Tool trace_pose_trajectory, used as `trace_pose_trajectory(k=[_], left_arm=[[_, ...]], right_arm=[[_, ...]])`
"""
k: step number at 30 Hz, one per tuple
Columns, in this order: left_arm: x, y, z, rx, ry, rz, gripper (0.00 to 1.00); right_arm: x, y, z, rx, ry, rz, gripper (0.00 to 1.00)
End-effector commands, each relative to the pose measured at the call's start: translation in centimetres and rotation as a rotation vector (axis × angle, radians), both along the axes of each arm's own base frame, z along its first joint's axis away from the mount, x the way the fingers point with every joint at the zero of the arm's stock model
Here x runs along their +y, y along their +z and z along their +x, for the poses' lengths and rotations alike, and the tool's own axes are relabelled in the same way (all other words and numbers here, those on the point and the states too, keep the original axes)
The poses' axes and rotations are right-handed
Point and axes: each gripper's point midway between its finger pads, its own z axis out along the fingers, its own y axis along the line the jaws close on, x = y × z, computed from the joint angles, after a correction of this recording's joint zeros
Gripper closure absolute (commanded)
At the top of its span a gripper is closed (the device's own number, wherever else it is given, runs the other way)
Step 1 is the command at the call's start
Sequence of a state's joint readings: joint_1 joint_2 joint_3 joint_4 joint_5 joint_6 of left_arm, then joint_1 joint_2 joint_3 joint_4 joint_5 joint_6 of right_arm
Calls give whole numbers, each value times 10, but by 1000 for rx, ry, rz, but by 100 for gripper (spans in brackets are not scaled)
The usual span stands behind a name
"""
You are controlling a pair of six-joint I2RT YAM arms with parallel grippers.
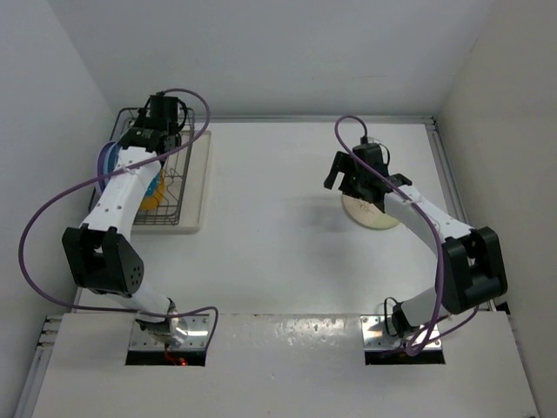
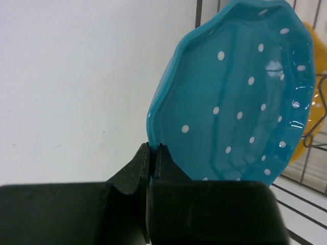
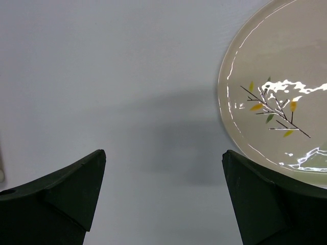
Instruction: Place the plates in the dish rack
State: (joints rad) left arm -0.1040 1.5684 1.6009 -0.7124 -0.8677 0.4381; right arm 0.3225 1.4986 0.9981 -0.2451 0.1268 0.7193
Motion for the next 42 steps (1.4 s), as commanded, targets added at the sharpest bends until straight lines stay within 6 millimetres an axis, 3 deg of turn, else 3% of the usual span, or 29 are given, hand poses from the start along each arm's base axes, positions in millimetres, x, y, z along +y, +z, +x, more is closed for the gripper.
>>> trace_pose_trajectory(k=[1, 6, 11, 18, 23, 26, 27, 28, 29, 32, 35, 37, 38, 42], left_arm=[[10, 53, -14, -199, 93, 111, 100], [-2, 61, -13, -226, 80, 153, 100], [-15, 26, -13, -129, 43, 177, 100], [-17, 6, -21, -92, 45, 206, 100], [-24, -24, -17, -52, 6, 178, 100], [-20, -32, -14, -46, 10, 156, 98], [-19, -37, -12, -46, 16, 144, 94], [-19, -41, -14, -28, 10, 139, 79], [-17, -44, -13, -30, 9, 121, 71], [-18, -48, -12, -25, 8, 84, 57], [-19, -45, -9, -33, -9, 44, 51], [-22, -37, -6, -54, -19, 24, 44], [-20, -36, -5, -55, -20, 6, 35], [-27, -4, 1, -143, -51, -50, 19]], right_arm=[[-5, 15, 3, -58, -18, -1, 4], [-7, 14, 0, -51, -26, -3, 4], [-10, 16, -1, -55, -35, -5, 4], [-8, 19, 0, -61, -29, -4, 4], [-9, 19, 2, -61, -33, -4, 4], [-9, 15, -1, -44, -29, -11, 3], [-12, 14, 0, -43, -31, -4, 3], [-13, 10, -2, -19, -30, 2, 3], [-21, 7, -1, -4, -54, 18, 2], [-33, -3, -8, 41, -92, 18, 2], [-62, -8, -11, 54, -164, -5, 1], [-86, -15, -14, 78, -227, -22, 1], [-93, -19, -16, 93, -241, -22, 1], [-134, -41, -24, 176, -346, -12, 1]])
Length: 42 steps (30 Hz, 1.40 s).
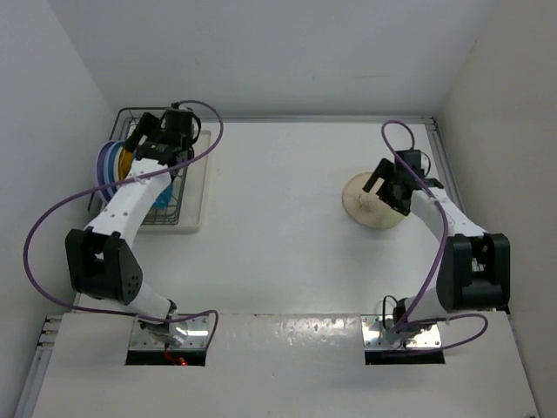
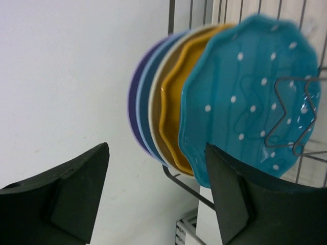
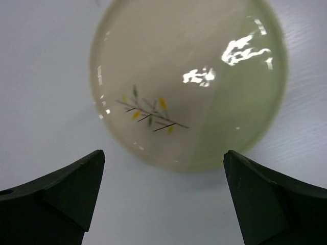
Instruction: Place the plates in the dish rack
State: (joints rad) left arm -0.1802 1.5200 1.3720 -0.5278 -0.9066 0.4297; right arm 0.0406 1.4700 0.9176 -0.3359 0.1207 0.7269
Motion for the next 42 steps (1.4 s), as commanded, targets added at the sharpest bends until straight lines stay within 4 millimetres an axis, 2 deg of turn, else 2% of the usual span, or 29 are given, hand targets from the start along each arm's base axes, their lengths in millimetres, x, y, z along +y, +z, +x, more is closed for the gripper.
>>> trace_pose_trajectory(k=[1, 4, 6, 7, 8, 10, 12, 13, 14, 16, 18, 23, 24, 25, 28, 29, 30, 31, 32, 34, 37, 38, 42], left_arm=[[-5, 48, 5, -152, -32, -91, 18], [-20, 73, 10, -210, -112, -156, 16], [-37, 73, 12, -202, -170, -205, 16], [-46, 75, 15, -201, -219, -248, 14], [-55, 69, 14, -168, -254, -266, 14], [-74, 59, 17, -145, -322, -346, 14], [-84, 52, 17, -121, -360, -391, 14], [-92, 47, 16, -100, -397, -421, 14], [-95, 41, 16, -87, -404, -439, 14], [-102, 33, 14, -59, -428, -454, 14], [-105, 27, 13, -46, -430, -469, 13], [-116, 4, 9, 18, -466, -501, 13], [-116, 4, 9, 18, -466, -501, 13], [-118, 0, 8, 25, -466, -514, 13], [-122, -10, 6, 52, -482, -534, 13], [-125, -11, 6, 55, -493, -543, 13], [-132, -15, 4, 67, -508, -565, 13], [-135, -22, 1, 91, -518, -579, 13], [-147, -27, 1, 113, -554, -608, 13], [-159, -40, 1, 158, -586, -638, 13], [-177, -54, -1, 216, -618, -643, 14], [-177, -58, 0, 225, -615, -643, 14], [-195, -70, -2, 271, -645, -639, 14]], right_arm=[[-39, -11, -7, 47, -100, 0, 1], [-64, -28, -11, 95, -157, -9, 1], [-78, -47, -17, 161, -192, -13, 2], [-84, -48, -15, 162, -210, -10, 4], [-89, -59, -16, 195, -227, -2, 5], [-97, -64, -14, 209, -250, 6, 12], [-100, -74, -4, 217, -230, 1, 17], [-102, -83, -6, 244, -228, -13, 21], [-102, -85, 4, 244, -213, -3, 24], [-103, -97, 3, 294, -211, 2, 33], [-104, -103, 6, 310, -200, 4, 39], [-101, -109, 7, 331, -161, 47, 77], [-100, -109, 6, 336, -151, 43, 94], [-100, -111, 3, 345, -137, 38, 100], [-90, -113, -3, 338, -80, 56, 100], [-87, -106, 0, 302, -43, 56, 100], [-73, -105, 1, 264, 23, 102, 100], [-63, -109, -6, 264, 53, 111, 100], [-57, -90, 8, 171, 90, 90, 100], [-31, -85, -1, 139, 205, 91, 100], [-7, -74, -6, 96, 296, 93, 100], [6, -74, -8, 82, 336, 105, 100], [28, -68, -15, 45, 393, 116, 100]])
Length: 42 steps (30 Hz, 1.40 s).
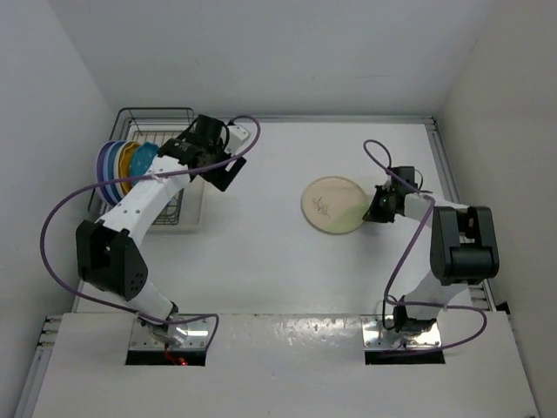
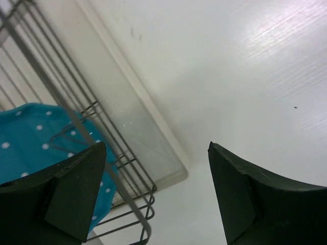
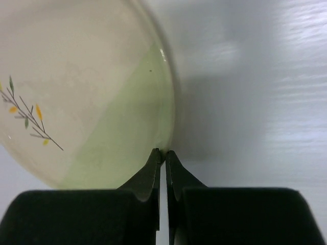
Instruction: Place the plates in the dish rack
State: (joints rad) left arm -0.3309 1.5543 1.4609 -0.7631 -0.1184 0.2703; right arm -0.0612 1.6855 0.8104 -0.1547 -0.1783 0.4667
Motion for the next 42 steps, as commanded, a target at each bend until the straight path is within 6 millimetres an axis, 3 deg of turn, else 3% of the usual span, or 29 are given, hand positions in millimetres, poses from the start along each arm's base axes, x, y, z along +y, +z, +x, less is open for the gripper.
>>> trace_pose_trajectory(k=[1, 4, 8, 11, 12, 14, 18, 21, 25, 28, 32, 35, 37, 41, 42], left_arm=[[-22, -8, -4, 28, -50, -33, 14], [-34, -17, -6, 61, -82, -62, 16], [-60, -44, -17, 162, -158, -123, 17], [-89, -66, -29, 258, -251, -196, 18], [-105, -77, -37, 304, -300, -238, 18], [-122, -86, -38, 316, -344, -292, 18], [-149, -122, -52, 403, -375, -362, 17], [-145, -158, -49, 461, -293, -315, 17], [-141, -183, -40, 516, -216, -312, 23], [-145, -201, -44, 565, -211, -310, 31], [-139, -225, -52, 585, -177, -217, 54], [-136, -230, -55, 581, -157, -160, 100], [-131, -229, -55, 583, -144, -136, 100], [-132, -191, -28, 505, -138, -164, 100], [-128, -179, -19, 470, -133, -162, 100]], right_arm=[[25, 18, 0, -89, 121, 34, 100], [44, 16, -8, -91, 204, 26, 100], [62, 8, -23, -54, 261, 31, 100], [84, 7, -30, -60, 317, 27, 100], [100, 8, -34, -70, 362, 27, 100], [109, 9, -32, -86, 350, 40, 100], [133, 12, -27, -80, 343, 88, 100], [141, 11, -28, -57, 314, 115, 100], [149, 14, -30, -81, 322, 119, 100], [151, 14, -31, -80, 316, 111, 100], [151, 15, -33, -82, 303, 111, 100], [151, 19, -31, -95, 295, 109, 100], [150, 21, -30, -103, 295, 107, 100], [150, 24, -28, -97, 308, 98, 100], [149, 23, -27, -85, 306, 97, 96]])
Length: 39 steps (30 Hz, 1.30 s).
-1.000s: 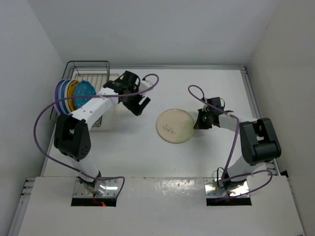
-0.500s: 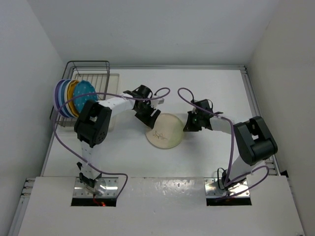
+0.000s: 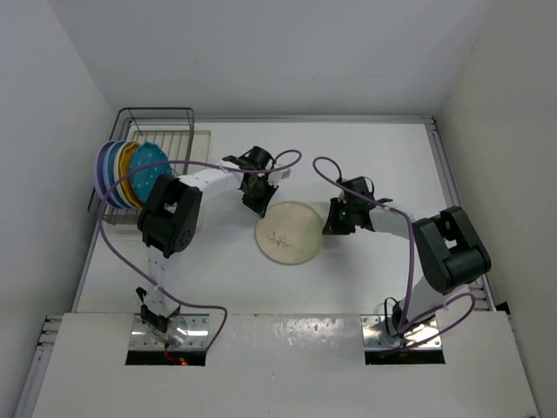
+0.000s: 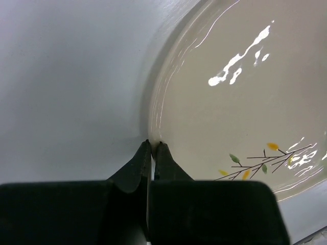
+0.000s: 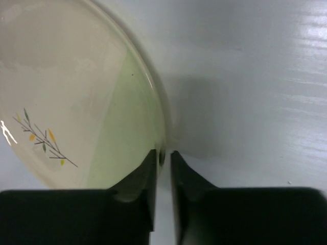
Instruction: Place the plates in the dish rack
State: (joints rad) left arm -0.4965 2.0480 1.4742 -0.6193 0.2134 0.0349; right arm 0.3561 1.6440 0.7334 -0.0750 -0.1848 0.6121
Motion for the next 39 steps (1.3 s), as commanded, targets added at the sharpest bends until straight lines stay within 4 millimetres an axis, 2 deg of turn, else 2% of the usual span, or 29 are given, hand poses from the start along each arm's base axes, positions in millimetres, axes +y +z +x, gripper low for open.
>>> trace_pose_trajectory(k=[1, 3, 4, 5, 7, 9, 11, 12, 15, 16, 21, 27, 28, 31, 32, 36, 39], left_arm=[[12, 26, 10, -69, -30, 68, 100], [16, 63, 26, -173, -28, 84, 100], [19, 75, 25, -187, -34, 94, 100], [19, 102, 31, -245, -32, 82, 100], [22, 119, 32, -274, -36, 87, 100], [29, 138, 33, -310, -39, 114, 100], [36, 148, 32, -324, -36, 144, 100], [43, 161, 36, -365, -25, 175, 100], [58, 184, 41, -444, -1, 255, 100], [62, 199, 42, -482, 20, 260, 100], [75, 245, 47, -615, 58, 320, 100], [113, 291, 59, -763, 170, 499, 100], [125, 299, 60, -779, 215, 539, 100], [139, 327, 65, -841, 271, 550, 100], [146, 328, 66, -839, 288, 563, 100], [148, 333, 66, -849, 283, 577, 100], [157, 342, 66, -875, 305, 636, 100]], right_arm=[[12, 31, 29, -97, 14, 31, 81], [5, 27, 24, -50, 33, 7, 61], [6, 36, 33, -70, 35, 10, 51], [-1, 36, 34, -56, 26, 2, 35], [-1, 43, 40, -74, 26, 6, 27], [-7, 50, 47, -90, -2, 16, 23], [-9, 54, 51, -103, -20, 21, 23], [-9, 60, 58, -130, -26, 35, 22], [-12, 63, 56, -123, -31, 33, 22], [-14, 63, 56, -122, -35, 28, 22], [-16, 61, 51, -115, -46, 22, 22], [-18, 60, 49, -122, -68, 31, 22], [-18, 60, 49, -124, -70, 29, 22], [-20, 60, 47, -126, -71, 23, 22], [-21, 58, 47, -124, -76, 20, 22], [-19, 55, 43, -116, -72, 27, 22], [-21, 56, 45, -121, -76, 26, 22]])
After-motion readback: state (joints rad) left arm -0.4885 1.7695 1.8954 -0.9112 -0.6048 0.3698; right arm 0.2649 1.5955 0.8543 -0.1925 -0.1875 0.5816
